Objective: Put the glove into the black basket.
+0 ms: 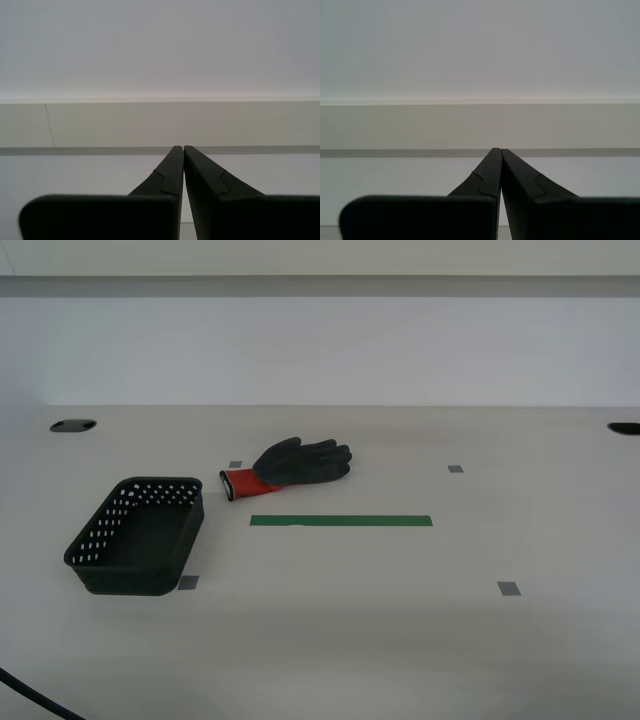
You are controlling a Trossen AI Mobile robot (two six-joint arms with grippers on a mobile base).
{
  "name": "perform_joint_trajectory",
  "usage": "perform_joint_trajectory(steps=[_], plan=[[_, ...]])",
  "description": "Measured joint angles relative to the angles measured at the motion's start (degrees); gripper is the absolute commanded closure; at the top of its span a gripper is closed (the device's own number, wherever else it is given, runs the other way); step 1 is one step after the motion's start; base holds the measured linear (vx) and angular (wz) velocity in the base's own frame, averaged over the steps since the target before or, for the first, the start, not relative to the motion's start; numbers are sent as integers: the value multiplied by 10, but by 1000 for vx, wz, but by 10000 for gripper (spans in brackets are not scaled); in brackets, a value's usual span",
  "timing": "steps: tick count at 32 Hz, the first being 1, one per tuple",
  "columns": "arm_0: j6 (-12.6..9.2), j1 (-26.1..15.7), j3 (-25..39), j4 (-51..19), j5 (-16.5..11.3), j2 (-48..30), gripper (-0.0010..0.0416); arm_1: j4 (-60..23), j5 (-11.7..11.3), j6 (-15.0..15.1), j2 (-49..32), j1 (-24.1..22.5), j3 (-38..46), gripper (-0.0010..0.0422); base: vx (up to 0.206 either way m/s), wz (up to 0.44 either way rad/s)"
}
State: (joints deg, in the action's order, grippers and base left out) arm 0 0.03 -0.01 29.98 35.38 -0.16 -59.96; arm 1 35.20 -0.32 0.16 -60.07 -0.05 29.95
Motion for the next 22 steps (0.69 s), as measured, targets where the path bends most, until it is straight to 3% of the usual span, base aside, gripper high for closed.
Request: perform_joint_trajectory(steps=[22], plan=[[0,0,0,0,0,0,405,0,0,0,0,0,0,412,0,0]])
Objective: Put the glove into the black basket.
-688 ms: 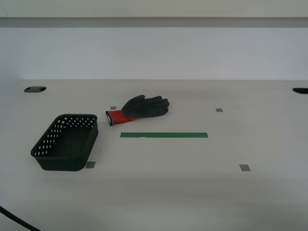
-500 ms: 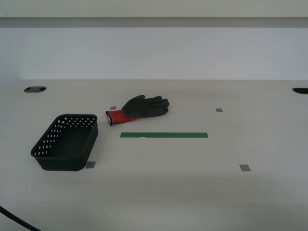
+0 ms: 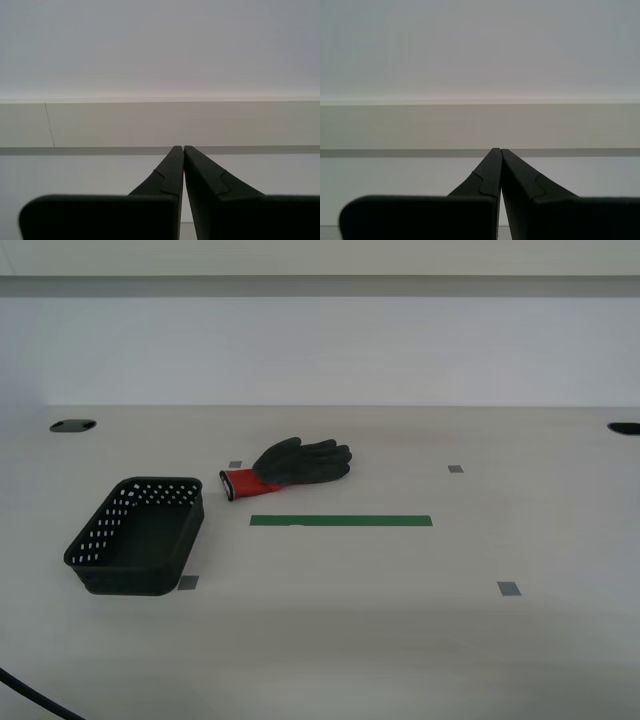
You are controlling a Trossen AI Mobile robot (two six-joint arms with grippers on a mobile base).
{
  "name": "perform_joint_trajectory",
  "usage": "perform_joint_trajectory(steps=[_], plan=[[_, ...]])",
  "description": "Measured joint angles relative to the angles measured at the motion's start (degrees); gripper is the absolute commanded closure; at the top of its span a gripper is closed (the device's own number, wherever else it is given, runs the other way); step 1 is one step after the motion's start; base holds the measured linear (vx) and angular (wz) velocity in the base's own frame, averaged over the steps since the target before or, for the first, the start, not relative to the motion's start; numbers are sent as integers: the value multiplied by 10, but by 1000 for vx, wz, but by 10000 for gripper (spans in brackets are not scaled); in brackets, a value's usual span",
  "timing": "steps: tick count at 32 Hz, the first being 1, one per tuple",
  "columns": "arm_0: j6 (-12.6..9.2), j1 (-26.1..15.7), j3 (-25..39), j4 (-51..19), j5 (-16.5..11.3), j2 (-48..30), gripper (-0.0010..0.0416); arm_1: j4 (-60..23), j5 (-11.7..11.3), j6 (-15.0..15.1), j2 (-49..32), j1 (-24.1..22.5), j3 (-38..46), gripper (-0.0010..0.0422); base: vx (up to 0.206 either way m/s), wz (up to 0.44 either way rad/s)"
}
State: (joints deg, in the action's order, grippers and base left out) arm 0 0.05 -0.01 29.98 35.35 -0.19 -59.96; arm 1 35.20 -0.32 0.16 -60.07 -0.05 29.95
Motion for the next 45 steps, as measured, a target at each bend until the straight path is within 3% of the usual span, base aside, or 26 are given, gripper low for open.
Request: perform_joint_trajectory(steps=[23,25,26,28,30,33,39,42,45], plan=[[0,0,0,0,0,0,405,0,0,2,0,0,4,412,0,0],[0,-1,0,0,0,0,405,0,0,-6,0,0,9,412,0,0],[0,0,0,0,0,0,405,-11,9,-30,0,-1,16,412,0,0],[0,0,0,0,0,0,405,-63,35,-87,-1,-3,44,412,0,0],[0,0,0,0,0,0,405,-192,37,-102,-11,-18,105,412,0,0],[0,0,0,0,0,0,405,-296,37,-74,-44,-49,175,412,0,0],[0,0,0,0,0,0,405,-341,37,-53,-146,-115,273,412,0,0],[0,0,0,0,0,0,405,-416,37,-49,-220,-140,337,412,0,0],[0,-1,0,0,0,0,405,-523,38,-16,-322,-163,427,412,0,0]])
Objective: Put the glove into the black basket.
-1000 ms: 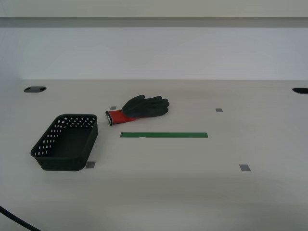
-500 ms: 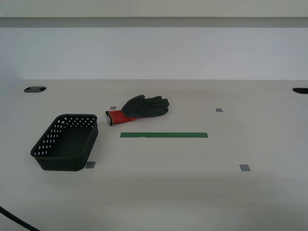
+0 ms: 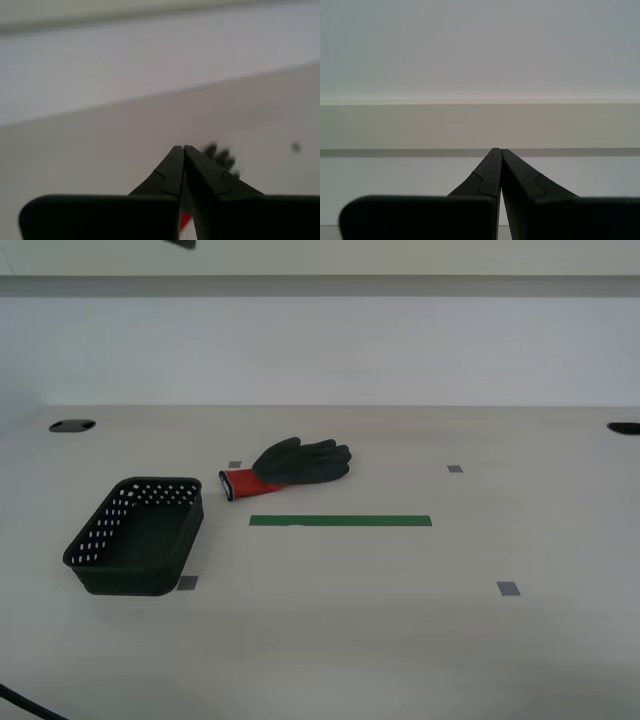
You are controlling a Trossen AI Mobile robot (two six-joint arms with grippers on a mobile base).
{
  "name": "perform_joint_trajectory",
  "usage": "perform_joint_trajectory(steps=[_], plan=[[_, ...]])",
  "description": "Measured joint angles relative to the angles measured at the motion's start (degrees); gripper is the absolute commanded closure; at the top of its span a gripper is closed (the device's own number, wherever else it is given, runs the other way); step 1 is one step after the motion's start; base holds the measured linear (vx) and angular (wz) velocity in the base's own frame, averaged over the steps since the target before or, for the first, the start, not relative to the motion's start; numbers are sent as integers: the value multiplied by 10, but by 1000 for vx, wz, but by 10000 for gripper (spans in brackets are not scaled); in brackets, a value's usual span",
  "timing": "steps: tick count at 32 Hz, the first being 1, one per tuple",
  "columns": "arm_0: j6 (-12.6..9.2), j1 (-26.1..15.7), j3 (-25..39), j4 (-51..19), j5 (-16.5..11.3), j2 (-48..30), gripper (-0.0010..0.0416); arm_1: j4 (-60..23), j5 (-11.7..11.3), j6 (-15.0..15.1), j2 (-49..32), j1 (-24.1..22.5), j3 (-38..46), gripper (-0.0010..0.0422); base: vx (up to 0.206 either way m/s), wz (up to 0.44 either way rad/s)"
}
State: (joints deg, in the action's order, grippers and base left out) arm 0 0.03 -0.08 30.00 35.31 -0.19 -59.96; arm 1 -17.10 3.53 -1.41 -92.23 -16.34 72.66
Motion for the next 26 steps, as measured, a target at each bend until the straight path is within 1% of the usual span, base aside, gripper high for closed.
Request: perform_joint_trajectory(steps=[1,2,3,4,6,7,8,9,10,11,12,14,15,16,17,18,21,24,26], plan=[[0,0,0,0,0,0,405,-27,-2,15,-41,-8,43,412,0,0],[0,1,0,0,0,0,405,-24,-2,19,-62,-12,59,412,0,0],[0,0,0,0,0,0,405,-47,0,22,-95,-17,85,412,0,0],[0,0,0,0,0,0,405,-58,1,23,-112,-19,98,412,0,0],[0,0,0,0,0,0,405,-60,5,24,-173,-26,147,412,0,0],[0,0,0,0,0,0,405,-83,6,24,-195,-27,164,412,0,0],[0,0,0,0,0,0,405,-100,6,23,-233,-29,205,412,0,0],[0,0,0,0,0,0,405,-101,7,22,-249,-30,212,412,0,0],[0,1,0,-1,0,0,405,-151,13,7,-285,-31,247,412,0,0],[0,1,0,-2,0,0,405,-153,18,2,-303,-32,265,412,0,0],[0,0,0,-1,0,0,405,-159,30,-1,-341,-33,303,412,0,0],[0,0,0,-1,0,0,405,-186,41,-2,-376,-36,331,412,0,0],[0,0,0,-2,0,0,405,-209,45,-2,-413,-39,374,412,0,0],[0,0,0,-2,0,0,405,-208,53,-2,-434,-42,391,412,0,0],[0,1,0,-2,0,0,405,-245,56,-1,-462,-47,424,412,0,0],[0,1,0,-2,0,0,405,-257,65,-2,-485,-50,454,412,0,0],[0,1,0,-2,0,0,405,-305,80,-1,-552,-61,536,412,0,0],[0,0,0,-4,0,0,405,-338,80,1,-607,-70,600,412,0,0],[0,1,0,-4,0,0,405,-327,80,5,-636,-76,624,412,0,0]])
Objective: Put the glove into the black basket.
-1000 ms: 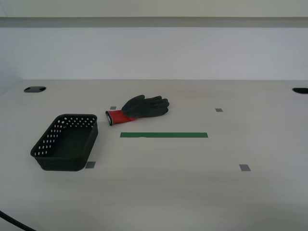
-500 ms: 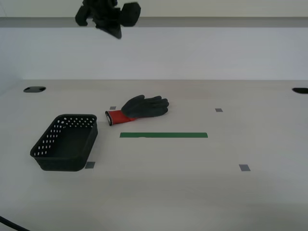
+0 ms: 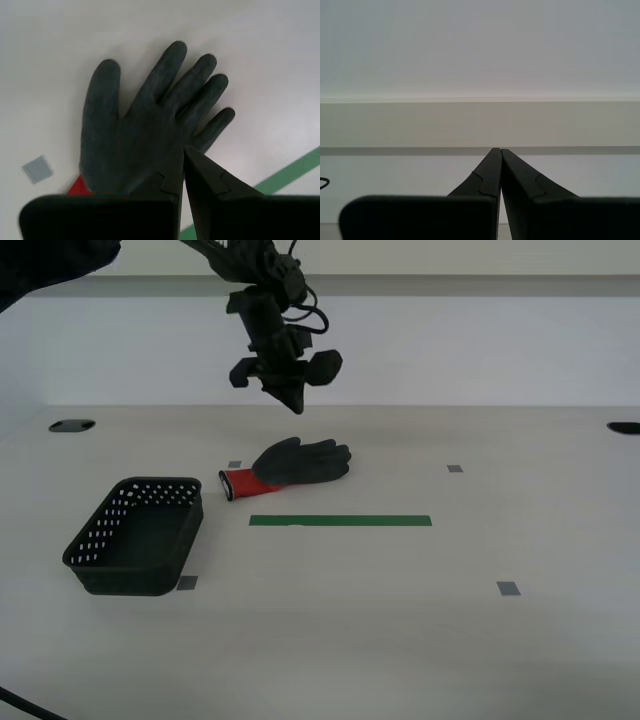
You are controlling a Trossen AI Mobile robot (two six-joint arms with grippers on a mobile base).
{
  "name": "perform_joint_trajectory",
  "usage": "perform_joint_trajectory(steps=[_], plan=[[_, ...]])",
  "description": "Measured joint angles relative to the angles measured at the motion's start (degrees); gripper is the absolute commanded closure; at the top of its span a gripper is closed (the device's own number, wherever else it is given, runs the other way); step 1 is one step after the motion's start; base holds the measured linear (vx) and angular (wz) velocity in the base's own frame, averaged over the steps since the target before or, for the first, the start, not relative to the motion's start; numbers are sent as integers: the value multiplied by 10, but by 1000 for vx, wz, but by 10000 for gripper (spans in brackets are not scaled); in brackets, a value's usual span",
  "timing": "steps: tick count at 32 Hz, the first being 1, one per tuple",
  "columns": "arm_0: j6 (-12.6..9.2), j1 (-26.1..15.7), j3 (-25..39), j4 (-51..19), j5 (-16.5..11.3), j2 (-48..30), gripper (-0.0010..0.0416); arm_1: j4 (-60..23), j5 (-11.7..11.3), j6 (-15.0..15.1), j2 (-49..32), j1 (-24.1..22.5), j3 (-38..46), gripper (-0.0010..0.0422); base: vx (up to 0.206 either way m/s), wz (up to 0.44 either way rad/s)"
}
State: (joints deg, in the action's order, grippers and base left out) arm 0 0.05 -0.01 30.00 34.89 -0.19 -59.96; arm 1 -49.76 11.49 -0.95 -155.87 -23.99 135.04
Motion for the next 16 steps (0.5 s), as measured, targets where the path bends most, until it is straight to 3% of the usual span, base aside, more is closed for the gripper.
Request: perform_joint_trajectory(steps=[5,11,15,16], plan=[[0,0,0,-1,0,0,405,12,-3,7,-39,-6,-11,364,0,0],[0,0,0,-11,0,0,405,-14,-7,9,-62,-5,-13,228,0,0],[0,0,0,-12,0,0,405,-9,-69,9,-62,-6,-13,144,0,0],[0,0,0,-12,0,0,405,-9,-69,9,-62,-6,-14,135,0,0]])
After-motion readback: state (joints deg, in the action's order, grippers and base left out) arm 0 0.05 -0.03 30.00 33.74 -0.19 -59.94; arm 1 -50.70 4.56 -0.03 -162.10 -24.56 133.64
